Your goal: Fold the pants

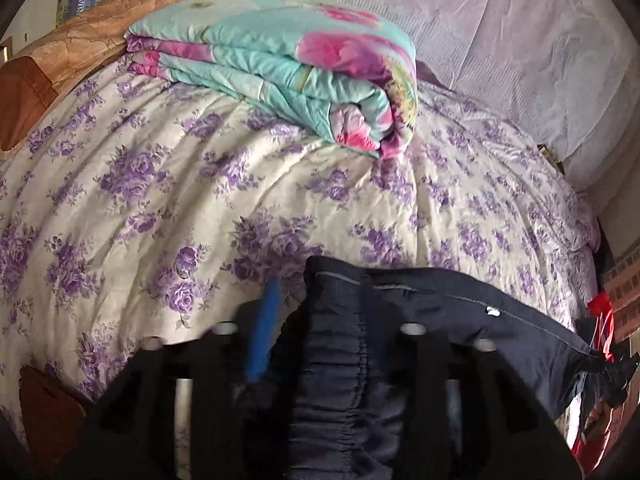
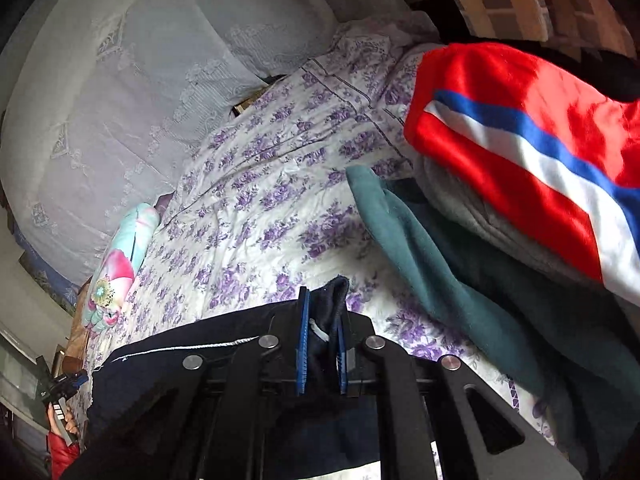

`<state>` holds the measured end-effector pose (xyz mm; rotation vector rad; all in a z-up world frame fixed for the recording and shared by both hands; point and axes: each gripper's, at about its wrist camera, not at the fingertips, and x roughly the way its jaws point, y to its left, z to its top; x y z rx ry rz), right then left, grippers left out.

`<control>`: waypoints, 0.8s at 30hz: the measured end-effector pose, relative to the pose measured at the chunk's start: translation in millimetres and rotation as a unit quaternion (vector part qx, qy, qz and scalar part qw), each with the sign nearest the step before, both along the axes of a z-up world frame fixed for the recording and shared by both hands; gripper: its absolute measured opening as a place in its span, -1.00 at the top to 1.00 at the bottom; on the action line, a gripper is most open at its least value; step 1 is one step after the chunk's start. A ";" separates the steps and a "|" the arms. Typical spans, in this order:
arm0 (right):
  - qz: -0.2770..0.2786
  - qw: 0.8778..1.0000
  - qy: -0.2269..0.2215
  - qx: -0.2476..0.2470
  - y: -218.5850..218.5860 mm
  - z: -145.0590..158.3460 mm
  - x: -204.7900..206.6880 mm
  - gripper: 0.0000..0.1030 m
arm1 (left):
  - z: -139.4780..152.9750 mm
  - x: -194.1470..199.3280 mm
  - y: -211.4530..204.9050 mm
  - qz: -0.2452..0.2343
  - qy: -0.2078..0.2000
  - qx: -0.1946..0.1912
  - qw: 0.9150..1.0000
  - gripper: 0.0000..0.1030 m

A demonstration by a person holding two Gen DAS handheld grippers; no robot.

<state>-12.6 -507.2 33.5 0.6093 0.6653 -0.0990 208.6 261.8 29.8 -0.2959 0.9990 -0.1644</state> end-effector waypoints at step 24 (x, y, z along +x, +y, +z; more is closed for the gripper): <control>0.028 0.998 -0.033 -0.040 29.1 42.6 57.9 0.77 | 68.6 26.3 -12.6 0.068 -0.106 0.004 0.992 0.19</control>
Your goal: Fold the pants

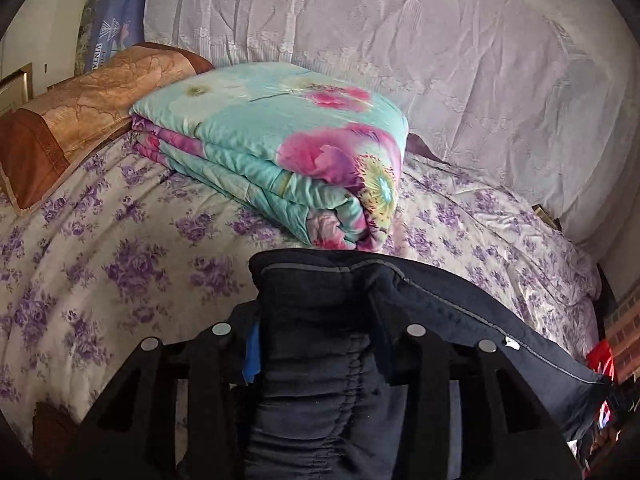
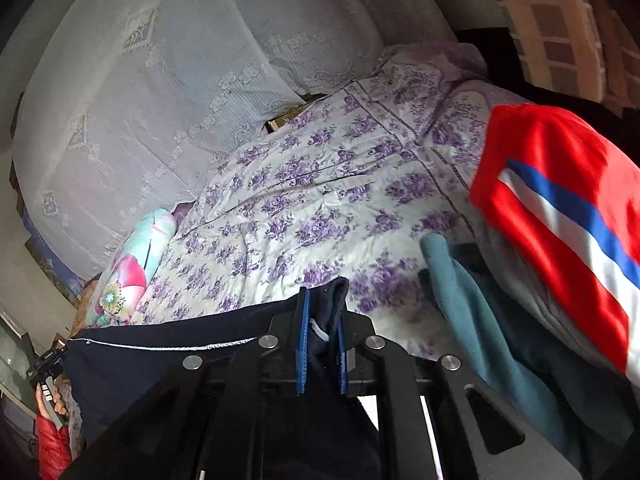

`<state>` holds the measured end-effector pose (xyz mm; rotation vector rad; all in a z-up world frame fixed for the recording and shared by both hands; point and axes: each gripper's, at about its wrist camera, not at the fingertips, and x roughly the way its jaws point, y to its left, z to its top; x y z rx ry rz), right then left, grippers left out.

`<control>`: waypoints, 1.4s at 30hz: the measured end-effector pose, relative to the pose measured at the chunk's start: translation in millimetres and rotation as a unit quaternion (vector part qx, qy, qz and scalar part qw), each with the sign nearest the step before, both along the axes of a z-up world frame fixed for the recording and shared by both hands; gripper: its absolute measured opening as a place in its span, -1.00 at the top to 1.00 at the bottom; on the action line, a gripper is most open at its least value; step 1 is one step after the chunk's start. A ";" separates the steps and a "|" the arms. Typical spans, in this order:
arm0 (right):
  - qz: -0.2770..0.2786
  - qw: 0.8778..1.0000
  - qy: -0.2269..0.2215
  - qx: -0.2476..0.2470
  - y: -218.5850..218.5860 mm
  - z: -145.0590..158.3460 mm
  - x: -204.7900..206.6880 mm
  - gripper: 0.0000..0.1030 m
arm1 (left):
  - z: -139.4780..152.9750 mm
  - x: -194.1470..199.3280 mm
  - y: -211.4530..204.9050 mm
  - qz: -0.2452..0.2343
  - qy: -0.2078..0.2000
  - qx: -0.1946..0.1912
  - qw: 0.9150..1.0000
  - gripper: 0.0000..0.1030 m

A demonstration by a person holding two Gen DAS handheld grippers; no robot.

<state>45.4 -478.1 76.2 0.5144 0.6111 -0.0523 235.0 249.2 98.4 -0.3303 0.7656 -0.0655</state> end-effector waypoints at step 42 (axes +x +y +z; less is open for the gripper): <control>0.060 0.996 0.056 0.032 48.7 -57.4 -233.8 -0.32 | -94.8 -188.8 52.5 -0.083 0.109 -0.096 0.986 -0.82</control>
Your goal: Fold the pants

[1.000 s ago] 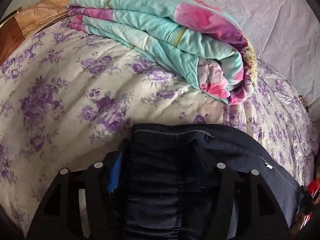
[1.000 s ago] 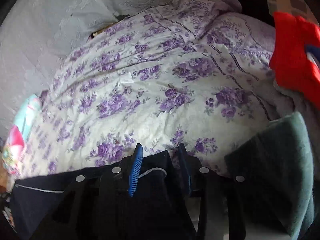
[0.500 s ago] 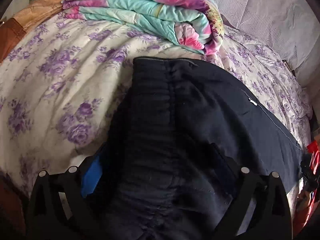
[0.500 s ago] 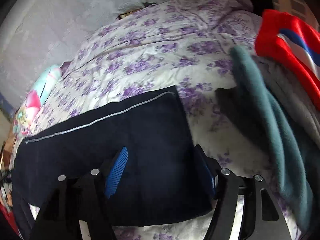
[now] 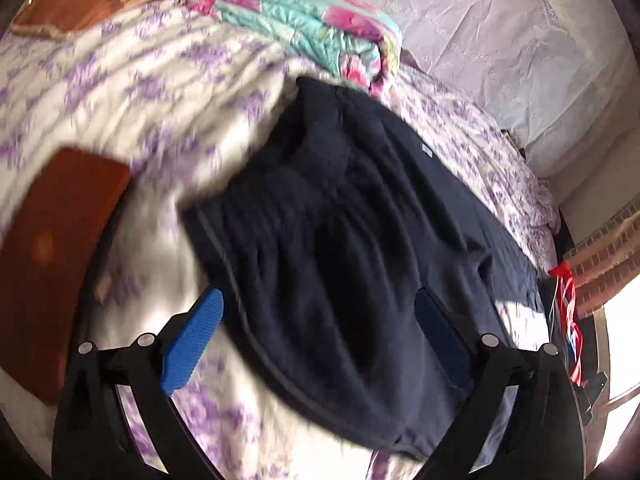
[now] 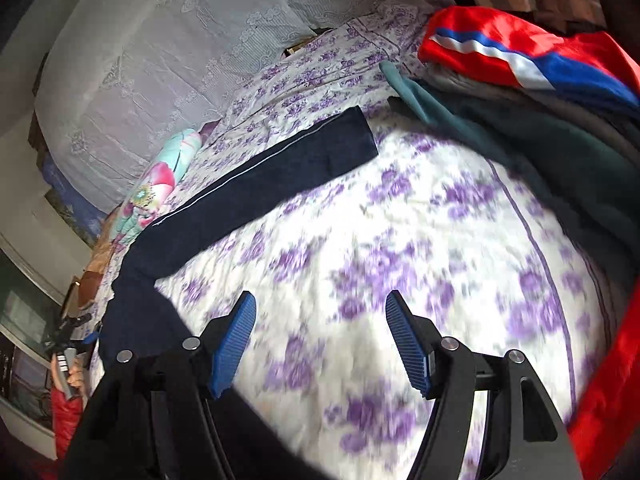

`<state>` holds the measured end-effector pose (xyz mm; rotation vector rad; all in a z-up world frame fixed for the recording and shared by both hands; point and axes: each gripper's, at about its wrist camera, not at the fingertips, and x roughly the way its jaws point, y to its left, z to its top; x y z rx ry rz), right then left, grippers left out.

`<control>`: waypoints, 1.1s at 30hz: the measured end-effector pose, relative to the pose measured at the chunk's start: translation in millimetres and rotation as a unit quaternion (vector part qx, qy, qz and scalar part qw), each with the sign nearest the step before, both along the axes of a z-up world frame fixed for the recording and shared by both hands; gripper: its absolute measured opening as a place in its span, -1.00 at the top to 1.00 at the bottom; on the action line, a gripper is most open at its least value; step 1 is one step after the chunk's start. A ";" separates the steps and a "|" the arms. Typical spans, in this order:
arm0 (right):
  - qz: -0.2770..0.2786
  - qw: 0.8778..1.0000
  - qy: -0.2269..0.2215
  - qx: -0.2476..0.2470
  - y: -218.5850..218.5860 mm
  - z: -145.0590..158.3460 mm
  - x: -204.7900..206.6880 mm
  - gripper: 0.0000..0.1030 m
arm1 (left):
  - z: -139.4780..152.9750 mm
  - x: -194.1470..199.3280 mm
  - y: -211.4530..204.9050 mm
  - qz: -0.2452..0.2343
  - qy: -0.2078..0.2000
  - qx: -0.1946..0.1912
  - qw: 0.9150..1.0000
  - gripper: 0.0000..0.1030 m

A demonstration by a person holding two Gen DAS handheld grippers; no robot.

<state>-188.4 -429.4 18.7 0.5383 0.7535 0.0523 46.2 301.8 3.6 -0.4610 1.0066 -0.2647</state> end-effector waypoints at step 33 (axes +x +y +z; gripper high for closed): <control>0.015 0.991 -0.059 -0.123 -5.3 59.9 26.3 0.84 | -15.8 -57.0 -6.8 0.038 -0.062 -0.022 0.997 -0.89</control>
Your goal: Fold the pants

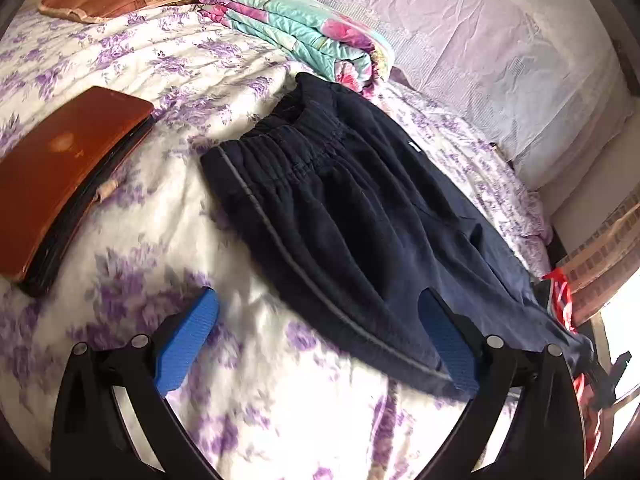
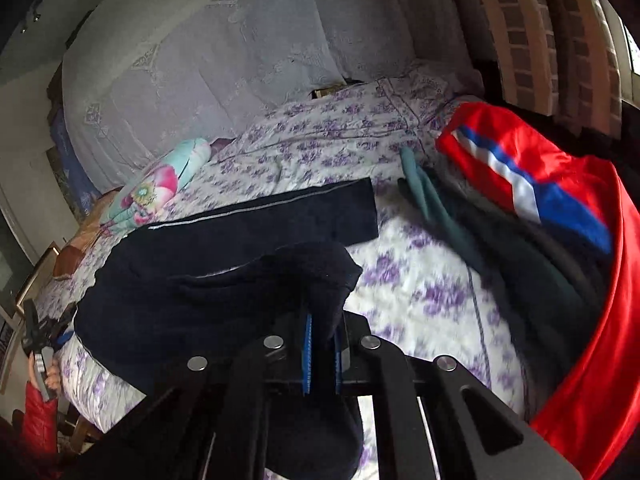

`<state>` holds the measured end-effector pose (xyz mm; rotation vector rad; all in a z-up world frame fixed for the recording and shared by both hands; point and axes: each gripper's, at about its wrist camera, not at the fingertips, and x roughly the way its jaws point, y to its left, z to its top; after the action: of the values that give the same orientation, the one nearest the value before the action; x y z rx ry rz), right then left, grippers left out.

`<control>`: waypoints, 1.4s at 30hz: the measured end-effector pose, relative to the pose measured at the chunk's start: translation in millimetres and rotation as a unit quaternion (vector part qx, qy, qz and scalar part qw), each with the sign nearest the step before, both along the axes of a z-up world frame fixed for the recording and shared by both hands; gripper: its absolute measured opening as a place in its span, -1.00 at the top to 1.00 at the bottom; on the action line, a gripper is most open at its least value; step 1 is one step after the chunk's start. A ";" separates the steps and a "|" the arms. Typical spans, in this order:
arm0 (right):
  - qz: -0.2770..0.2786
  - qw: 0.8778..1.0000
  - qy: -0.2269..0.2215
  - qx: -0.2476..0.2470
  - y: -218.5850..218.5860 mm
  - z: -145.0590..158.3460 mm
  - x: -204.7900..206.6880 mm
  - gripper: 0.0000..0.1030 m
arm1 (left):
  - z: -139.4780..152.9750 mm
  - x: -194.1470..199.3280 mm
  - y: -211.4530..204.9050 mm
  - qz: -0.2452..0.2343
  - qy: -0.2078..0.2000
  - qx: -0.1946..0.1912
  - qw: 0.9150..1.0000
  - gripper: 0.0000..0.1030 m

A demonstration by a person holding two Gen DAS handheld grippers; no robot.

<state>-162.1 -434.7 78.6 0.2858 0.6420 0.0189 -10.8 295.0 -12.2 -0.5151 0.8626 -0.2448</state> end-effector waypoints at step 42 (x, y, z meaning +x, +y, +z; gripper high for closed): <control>-0.064 0.958 0.083 0.268 -14.1 -108.3 -59.8 0.33 | -20.1 15.5 37.9 0.039 -0.005 -0.043 0.998 -0.07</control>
<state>-221.9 -448.9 -29.7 0.8607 0.7783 0.0456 4.8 332.9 -32.3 -0.6269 0.8239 -0.2139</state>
